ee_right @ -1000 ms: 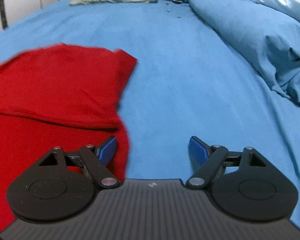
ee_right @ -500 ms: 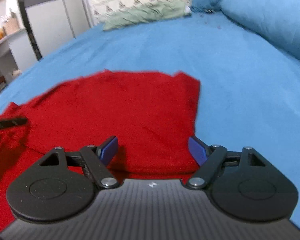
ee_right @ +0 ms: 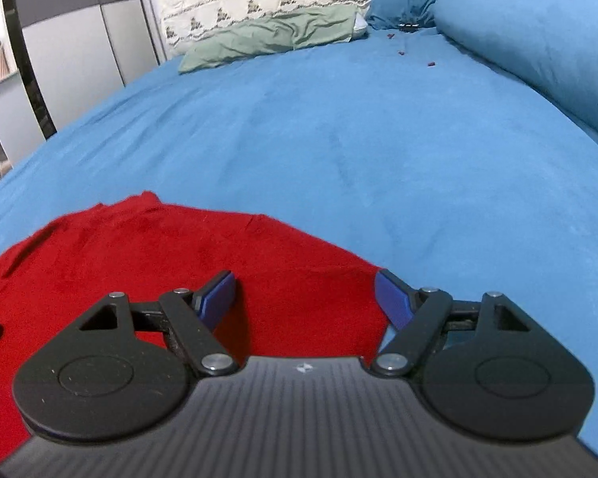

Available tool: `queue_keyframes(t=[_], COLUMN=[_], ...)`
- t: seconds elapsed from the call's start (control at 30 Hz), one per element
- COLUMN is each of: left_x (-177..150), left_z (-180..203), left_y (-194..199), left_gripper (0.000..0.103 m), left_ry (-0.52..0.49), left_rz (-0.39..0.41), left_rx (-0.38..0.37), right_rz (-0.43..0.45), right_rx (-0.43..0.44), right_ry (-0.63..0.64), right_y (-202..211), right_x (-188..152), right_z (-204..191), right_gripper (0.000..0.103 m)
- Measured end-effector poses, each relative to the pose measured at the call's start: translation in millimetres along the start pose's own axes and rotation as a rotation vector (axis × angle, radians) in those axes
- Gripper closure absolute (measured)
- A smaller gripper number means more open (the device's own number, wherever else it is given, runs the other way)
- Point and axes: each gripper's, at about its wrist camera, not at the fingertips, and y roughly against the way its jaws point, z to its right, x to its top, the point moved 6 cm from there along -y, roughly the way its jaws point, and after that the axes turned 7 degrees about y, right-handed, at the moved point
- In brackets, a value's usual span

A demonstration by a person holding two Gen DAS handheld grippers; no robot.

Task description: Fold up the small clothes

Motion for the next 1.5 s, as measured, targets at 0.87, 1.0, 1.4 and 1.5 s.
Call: queue_keyframes(t=[0.87, 1.0, 1.4, 1.5], left_x=[53.5, 66.5, 31.7, 22.7], left_z=[-44.7, -99.6, -289.9, -325.8], left_y=[169.2, 198.6, 211.2, 201.3], left_gripper=[0.005, 0.004, 0.005, 0.016], left_ry=[0.061, 0.105, 0.314, 0.389], left_rz=[0.159, 0.174, 0.132, 0.128], left_rx=[0.085, 0.155, 0.399, 0.390], right_rz=[0.037, 0.024, -0.080, -0.112], right_rx=[0.157, 0.222, 0.340, 0.340], right_ry=[0.164, 0.159, 0.196, 0.224], right_y=[166.1, 170.2, 118.3, 102.5], right_x=[20.0, 34.4, -20.5, -35.4], right_z=[-170.1, -222.7, -368.0, -393.1], right_gripper=[0.000, 0.000, 0.000, 0.000])
